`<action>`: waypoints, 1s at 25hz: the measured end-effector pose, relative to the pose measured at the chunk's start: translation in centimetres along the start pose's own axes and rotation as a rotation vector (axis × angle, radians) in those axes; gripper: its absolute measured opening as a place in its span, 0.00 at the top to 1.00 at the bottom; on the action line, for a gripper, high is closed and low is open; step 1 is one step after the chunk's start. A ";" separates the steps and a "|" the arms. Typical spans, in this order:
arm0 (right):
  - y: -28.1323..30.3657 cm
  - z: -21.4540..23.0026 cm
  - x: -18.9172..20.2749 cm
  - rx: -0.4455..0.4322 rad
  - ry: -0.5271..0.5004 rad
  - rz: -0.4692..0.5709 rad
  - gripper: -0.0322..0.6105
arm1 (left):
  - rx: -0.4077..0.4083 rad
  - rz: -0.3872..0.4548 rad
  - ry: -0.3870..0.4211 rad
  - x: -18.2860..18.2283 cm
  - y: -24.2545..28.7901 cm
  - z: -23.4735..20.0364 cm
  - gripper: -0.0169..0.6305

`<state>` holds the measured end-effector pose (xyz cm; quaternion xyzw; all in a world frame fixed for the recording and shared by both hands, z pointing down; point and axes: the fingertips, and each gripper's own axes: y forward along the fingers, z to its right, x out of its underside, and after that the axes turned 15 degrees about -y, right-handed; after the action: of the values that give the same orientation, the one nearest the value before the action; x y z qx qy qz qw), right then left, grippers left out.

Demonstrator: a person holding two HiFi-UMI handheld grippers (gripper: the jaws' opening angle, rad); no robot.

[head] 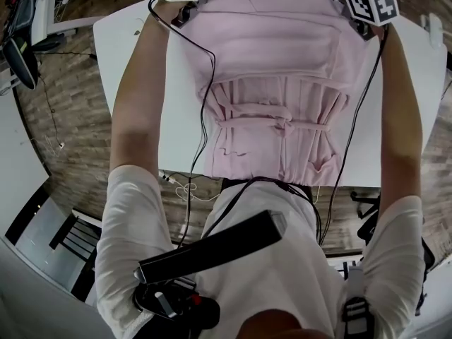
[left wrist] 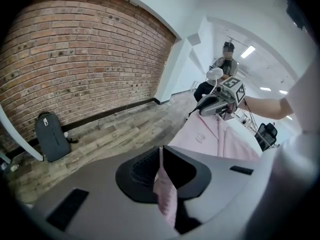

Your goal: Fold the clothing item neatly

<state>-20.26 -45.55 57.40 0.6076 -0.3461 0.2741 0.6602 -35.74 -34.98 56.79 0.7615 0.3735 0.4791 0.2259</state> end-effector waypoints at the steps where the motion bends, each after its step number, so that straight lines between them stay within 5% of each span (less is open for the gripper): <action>1: 0.0 -0.2 0.2 -0.002 -0.011 -0.008 0.88 | 0.001 -0.001 0.000 -0.1 0.1 0.0 0.94; 8: -1.8 0.4 -1.8 0.001 -0.041 0.050 0.92 | 0.007 0.022 0.036 -1.0 0.1 1.0 0.95; 18: -5.0 -6.2 -4.5 0.085 -0.244 0.124 0.92 | -0.058 0.190 0.295 1.4 -5.7 6.4 0.95; 25: -6.2 -10.1 -3.4 0.113 -0.333 0.123 0.92 | -0.129 0.215 0.412 5.3 -7.0 9.1 0.95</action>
<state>-16.24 -35.99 50.70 0.6585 -0.4709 0.2287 0.5407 -28.66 -26.35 50.81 0.6671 0.2969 0.6687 0.1406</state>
